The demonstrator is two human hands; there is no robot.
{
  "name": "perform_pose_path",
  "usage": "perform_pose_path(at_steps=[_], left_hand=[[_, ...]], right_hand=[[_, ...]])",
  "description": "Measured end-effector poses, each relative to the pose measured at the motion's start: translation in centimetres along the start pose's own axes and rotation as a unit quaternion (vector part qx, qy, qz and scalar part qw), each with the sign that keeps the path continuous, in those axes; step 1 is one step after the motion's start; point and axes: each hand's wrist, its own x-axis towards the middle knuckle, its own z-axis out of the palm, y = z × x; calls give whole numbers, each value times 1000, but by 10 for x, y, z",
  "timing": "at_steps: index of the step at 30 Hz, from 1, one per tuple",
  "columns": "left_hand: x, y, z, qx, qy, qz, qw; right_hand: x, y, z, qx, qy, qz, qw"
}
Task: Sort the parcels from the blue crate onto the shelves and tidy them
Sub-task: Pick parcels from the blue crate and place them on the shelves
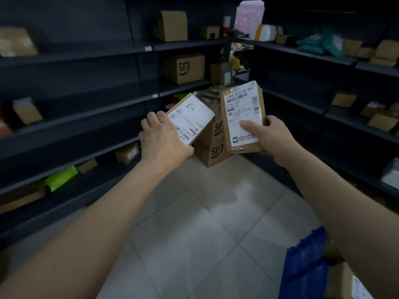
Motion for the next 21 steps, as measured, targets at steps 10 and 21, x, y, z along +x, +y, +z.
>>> perform_pose_path(at_steps=[10, 21], left_hand=[[52, -99, -8, 9, 39, -109, 993], [138, -168, -13, 31, 110, -233, 966]], right_hand=[[73, -40, 125, 4, -80, -25, 996], [177, -86, 241, 21, -219, -47, 974]])
